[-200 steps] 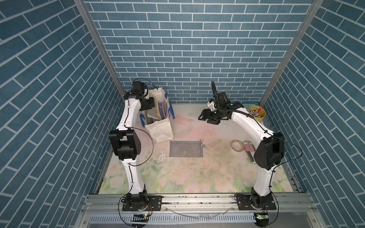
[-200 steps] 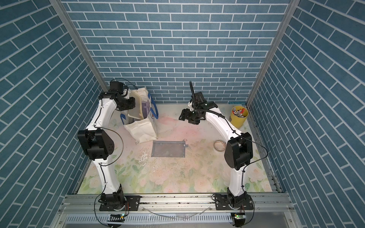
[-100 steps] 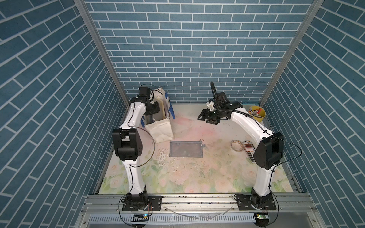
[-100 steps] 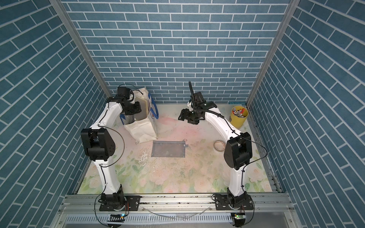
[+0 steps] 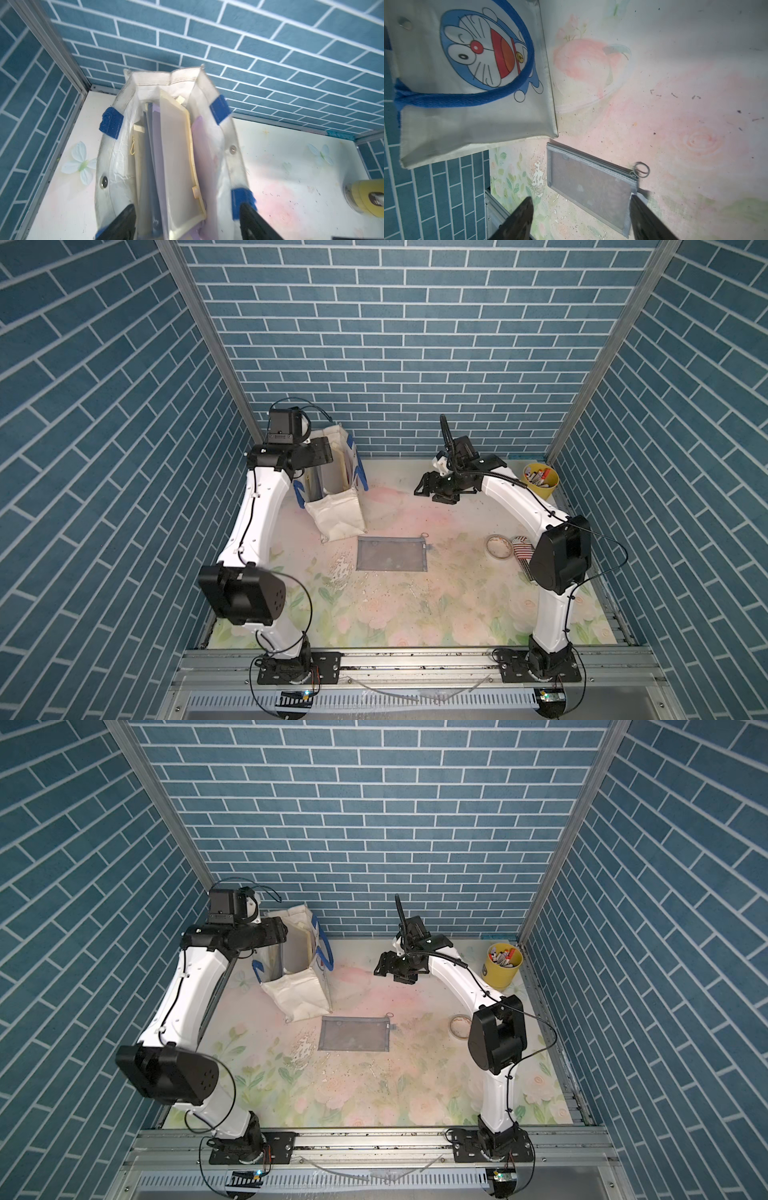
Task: Put the pencil pouch into the canvas bag
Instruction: Place the pencil pouch in the canvas bag, then pick up the pencil pouch from the center of the board.
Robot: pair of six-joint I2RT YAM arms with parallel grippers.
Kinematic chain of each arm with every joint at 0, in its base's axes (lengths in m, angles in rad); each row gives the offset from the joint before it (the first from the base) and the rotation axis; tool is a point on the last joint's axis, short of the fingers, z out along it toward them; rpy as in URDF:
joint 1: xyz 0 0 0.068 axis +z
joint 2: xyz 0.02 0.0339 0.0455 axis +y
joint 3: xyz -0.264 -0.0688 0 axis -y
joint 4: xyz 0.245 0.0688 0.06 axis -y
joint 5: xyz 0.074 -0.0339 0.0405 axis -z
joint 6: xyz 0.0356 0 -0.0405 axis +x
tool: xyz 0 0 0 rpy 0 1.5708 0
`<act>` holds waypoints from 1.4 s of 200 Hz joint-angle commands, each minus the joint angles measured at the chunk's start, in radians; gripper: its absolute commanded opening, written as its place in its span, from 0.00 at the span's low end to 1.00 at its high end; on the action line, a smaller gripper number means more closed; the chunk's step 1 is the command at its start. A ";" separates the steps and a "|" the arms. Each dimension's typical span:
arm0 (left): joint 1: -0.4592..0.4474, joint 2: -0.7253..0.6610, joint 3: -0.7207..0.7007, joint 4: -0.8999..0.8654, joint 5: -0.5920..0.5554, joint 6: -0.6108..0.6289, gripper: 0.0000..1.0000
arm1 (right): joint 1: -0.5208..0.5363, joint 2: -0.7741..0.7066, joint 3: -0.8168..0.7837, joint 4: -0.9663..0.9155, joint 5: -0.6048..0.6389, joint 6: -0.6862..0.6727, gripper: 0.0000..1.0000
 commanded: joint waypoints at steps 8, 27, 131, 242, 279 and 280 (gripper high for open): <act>-0.130 -0.164 -0.173 -0.044 -0.051 0.020 0.79 | 0.010 0.077 0.033 -0.004 -0.046 -0.045 0.72; -0.247 -0.295 -0.326 0.005 -0.001 -0.025 0.80 | 0.015 0.127 0.047 -0.003 -0.071 -0.051 0.71; -0.521 -0.252 -0.952 0.329 0.202 -0.442 0.88 | 0.029 0.278 0.011 0.024 -0.140 -0.096 0.66; -0.469 -0.032 -1.070 0.589 0.262 -0.644 0.99 | 0.047 0.287 -0.110 0.147 -0.172 -0.079 0.61; -0.479 0.018 -1.043 0.638 0.238 -0.648 0.99 | 0.043 0.224 -0.244 0.175 -0.172 -0.076 0.57; -0.479 0.020 -1.042 0.639 0.238 -0.648 0.99 | 0.043 0.221 -0.248 0.178 -0.172 -0.074 0.57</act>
